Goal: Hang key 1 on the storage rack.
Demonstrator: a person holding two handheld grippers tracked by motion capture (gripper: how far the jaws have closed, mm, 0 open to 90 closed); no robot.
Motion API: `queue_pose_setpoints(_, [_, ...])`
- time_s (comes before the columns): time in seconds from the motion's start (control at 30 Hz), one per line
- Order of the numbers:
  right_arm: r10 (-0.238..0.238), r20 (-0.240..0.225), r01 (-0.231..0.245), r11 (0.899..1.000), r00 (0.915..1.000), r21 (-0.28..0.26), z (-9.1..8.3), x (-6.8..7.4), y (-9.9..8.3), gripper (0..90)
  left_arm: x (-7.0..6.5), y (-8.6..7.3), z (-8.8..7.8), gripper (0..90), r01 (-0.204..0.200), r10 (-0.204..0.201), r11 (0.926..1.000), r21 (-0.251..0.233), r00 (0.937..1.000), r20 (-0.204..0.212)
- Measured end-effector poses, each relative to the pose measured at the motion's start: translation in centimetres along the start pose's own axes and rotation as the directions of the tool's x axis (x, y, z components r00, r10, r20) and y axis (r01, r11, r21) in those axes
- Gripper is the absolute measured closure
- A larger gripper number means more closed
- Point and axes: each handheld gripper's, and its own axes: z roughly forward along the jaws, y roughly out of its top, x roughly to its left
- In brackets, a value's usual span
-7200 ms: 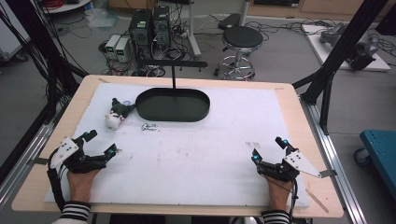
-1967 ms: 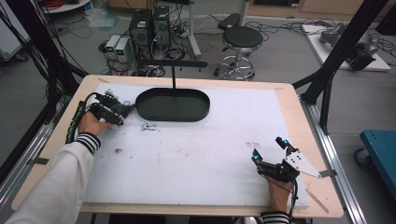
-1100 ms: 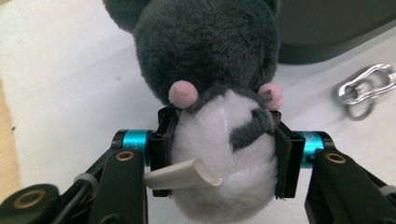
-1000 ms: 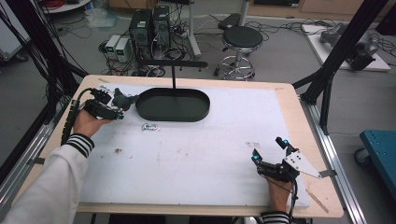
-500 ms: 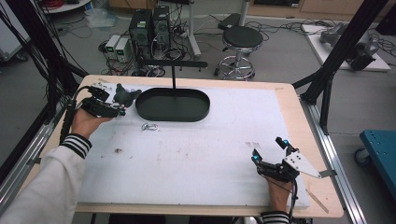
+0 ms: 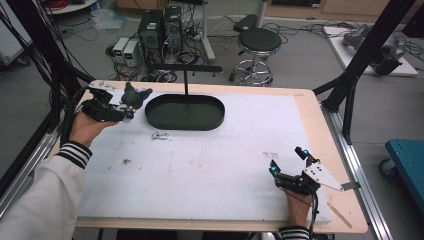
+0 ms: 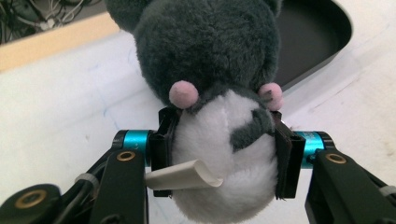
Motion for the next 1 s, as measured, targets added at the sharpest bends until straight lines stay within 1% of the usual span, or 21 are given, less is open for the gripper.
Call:
queue_pose_setpoints(0.03, [0.002, 0.000, -0.002, 1.000, 1.0000, 0.001, 0.0, 0.0, 0.0, 1.3, -0.1, 0.3, 0.0, 52.5, -0.001, 0.001, 1.0000, -0.002, 1.0000, 0.007])
queue_pose_setpoints(0.13, [0.003, 0.000, -0.003, 1.000, 1.0000, 0.001, 0.0, 0.0, 0.0, 1.3, -0.5, 0.9, -0.1, 52.5, -0.014, 0.014, 0.9999, -0.003, 0.9999, 0.007])
queue_pose_setpoints(0.33, [0.004, -0.001, -0.004, 1.000, 1.0000, 0.001, 0.0, 0.0, 0.0, 1.3, -0.9, 1.7, 0.0, 52.5, -0.025, 0.025, 0.9997, -0.006, 0.9995, 0.018])
queue_pose_setpoints(0.4, [0.004, -0.002, -0.004, 1.000, 1.0000, 0.002, 0.0, 0.0, 0.0, 1.3, -1.0, 2.0, 0.0, 52.5, -0.019, 0.019, 0.9998, -0.010, 0.9996, 0.023])
queue_pose_setpoints(0.43, [0.004, -0.002, -0.004, 1.000, 1.0000, 0.002, 0.0, 0.0, 0.0, 1.3, -1.0, 2.1, 0.0, 52.5, -0.025, 0.026, 0.9997, -0.004, 0.9995, 0.017])
queue_pose_setpoints(0.6, [0.004, -0.002, -0.004, 1.000, 1.0000, 0.000, 0.0, 0.0, 0.0, 1.2, -0.9, 2.7, 0.1, 52.4, -0.029, 0.029, 0.9996, 0.000, 0.9995, 0.010])
queue_pose_setpoints(0.67, [0.004, -0.002, -0.004, 1.000, 1.0000, 0.000, 0.0, 0.0, 0.0, 1.3, -0.9, 2.9, 0.1, 52.5, -0.024, 0.025, 0.9997, -0.002, 0.9996, 0.015])
queue_pose_setpoints(0.73, [0.004, -0.002, -0.004, 1.000, 1.0000, 0.001, 0.0, 0.0, 0.0, 1.3, -0.8, 3.2, 0.1, 52.4, -0.025, 0.025, 0.9997, 0.001, 0.9997, 0.007])
queue_pose_setpoints(0.8, [0.005, -0.002, -0.005, 1.000, 1.0000, 0.002, 0.0, 0.0, 0.0, 1.3, -0.7, 3.4, 0.1, 52.5, -0.012, 0.012, 0.9999, -0.008, 0.9998, 0.013])
queue_pose_setpoints(0.83, [0.005, -0.002, -0.005, 1.000, 1.0000, 0.002, 0.0, 0.0, 0.0, 1.3, -0.6, 3.5, 0.1, 52.5, -0.019, 0.019, 0.9998, -0.001, 0.9998, 0.008])
queue_pose_setpoints(0.9, [0.005, -0.002, -0.005, 1.000, 1.0000, 0.001, 0.0, 0.0, 0.0, 1.3, -0.5, 3.7, 0.1, 52.5, -0.015, 0.015, 0.9999, 0.000, 0.9998, 0.009])
queue_pose_setpoints(1.0, [0.006, -0.003, -0.006, 1.000, 1.0000, -0.001, 0.0, 0.0, 0.0, 1.3, -0.6, 4.1, 0.1, 52.4, -0.020, 0.020, 0.9998, 0.002, 0.9998, 0.007])
